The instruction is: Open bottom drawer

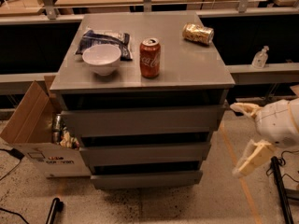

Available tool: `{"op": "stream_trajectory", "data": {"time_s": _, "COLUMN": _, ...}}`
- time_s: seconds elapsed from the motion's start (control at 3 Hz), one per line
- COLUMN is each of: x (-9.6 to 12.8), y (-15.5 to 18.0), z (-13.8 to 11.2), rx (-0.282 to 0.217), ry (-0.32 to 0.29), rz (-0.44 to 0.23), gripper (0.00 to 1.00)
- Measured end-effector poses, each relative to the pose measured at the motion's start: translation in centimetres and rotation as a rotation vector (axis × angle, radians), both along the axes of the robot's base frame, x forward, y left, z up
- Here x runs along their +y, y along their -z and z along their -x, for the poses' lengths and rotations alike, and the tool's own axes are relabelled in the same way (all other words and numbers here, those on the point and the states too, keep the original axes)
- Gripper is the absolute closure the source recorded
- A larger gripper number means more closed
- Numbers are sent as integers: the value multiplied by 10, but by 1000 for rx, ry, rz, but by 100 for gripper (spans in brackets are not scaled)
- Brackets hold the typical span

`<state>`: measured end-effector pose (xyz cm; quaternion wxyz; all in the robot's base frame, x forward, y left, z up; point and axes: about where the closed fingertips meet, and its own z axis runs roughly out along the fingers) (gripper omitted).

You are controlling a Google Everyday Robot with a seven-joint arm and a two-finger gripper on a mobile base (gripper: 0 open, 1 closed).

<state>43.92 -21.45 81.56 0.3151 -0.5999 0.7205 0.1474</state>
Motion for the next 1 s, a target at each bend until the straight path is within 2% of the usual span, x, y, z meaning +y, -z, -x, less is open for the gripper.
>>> {"op": "stream_trajectory", "data": {"time_s": 0.33, "x": 1, "y": 73, "z": -7, "rx": 8, "ry": -37, "rz": -39, "gripper": 0}}
{"op": "stream_trajectory", "data": {"time_s": 0.67, "x": 0, "y": 133, "z": -3, "rx": -15, "ry": -116, "rz": -81, "gripper": 0}}
{"op": "stream_trajectory", "data": {"time_s": 1.0, "x": 2, "y": 142, "z": -2, "rx": -20, "ry": -140, "rz": -88, "gripper": 0}}
